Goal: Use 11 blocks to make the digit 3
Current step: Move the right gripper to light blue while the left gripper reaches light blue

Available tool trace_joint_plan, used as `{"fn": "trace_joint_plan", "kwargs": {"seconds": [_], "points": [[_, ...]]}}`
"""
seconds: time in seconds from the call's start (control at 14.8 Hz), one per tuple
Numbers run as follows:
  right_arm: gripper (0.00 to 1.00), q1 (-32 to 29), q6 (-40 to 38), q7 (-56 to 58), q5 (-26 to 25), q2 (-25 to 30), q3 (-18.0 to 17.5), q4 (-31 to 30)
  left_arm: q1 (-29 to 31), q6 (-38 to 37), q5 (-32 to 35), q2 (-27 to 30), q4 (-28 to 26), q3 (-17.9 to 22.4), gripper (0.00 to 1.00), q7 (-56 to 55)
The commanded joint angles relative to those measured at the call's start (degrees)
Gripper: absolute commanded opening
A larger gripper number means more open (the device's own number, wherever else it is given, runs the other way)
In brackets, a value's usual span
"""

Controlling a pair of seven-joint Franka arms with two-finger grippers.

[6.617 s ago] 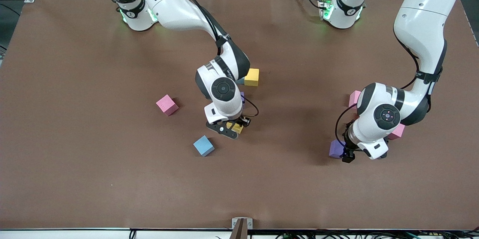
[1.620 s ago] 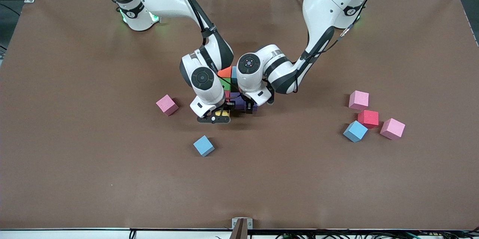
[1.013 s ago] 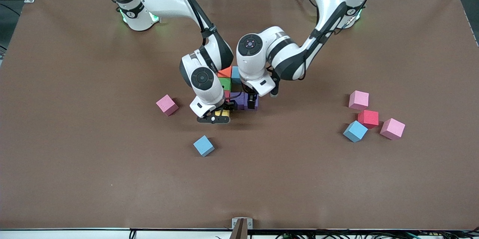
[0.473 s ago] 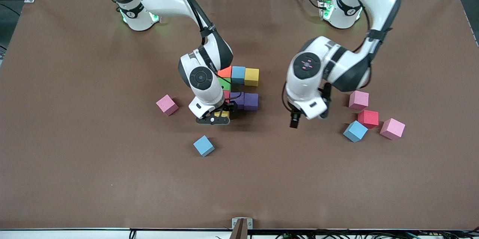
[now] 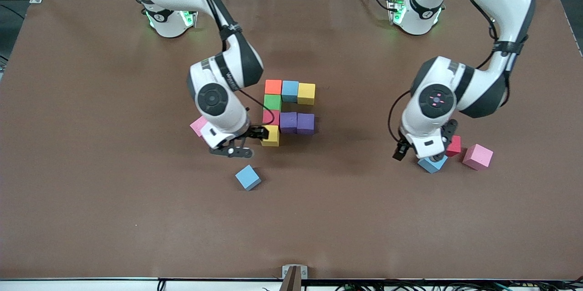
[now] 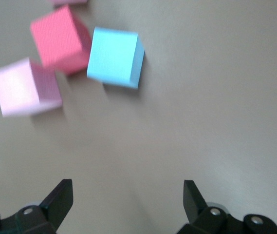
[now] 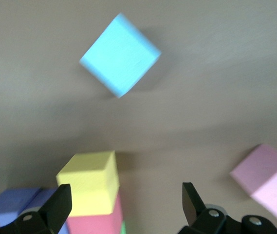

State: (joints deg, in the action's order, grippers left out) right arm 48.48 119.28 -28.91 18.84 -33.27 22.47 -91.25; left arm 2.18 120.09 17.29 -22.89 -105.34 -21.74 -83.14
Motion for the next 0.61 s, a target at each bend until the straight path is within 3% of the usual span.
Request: {"fn": "trace_joint_plan", "kwargs": {"seconds": [0.0,0.27,0.41,0.54], "points": [[1.00,-0.06,-2.29,-0.10,0.06,1.72,3.80,-1.74,5.01,1.90,-1.03,1.19,-2.86,-0.94,1.00,13.92],[1.00,-0.23,-3.44,0.17,-0.03,1.54,9.08,-1.82,9.93,9.88,-0.86,-1.53,-4.26,-0.85,1.00,19.94],[1.00,-0.32,-3.53,-1.58,0.05,1.54,9.26,-1.65,11.26,10.95,-0.59,-2.24,-4.53,-0.85,1.00,21.26],[1.00,-0.58,-3.27,-12.60,0.58,0.93,9.44,-0.43,11.96,12.52,-0.33,-3.38,-4.53,-0.85,1.00,22.49]]}}
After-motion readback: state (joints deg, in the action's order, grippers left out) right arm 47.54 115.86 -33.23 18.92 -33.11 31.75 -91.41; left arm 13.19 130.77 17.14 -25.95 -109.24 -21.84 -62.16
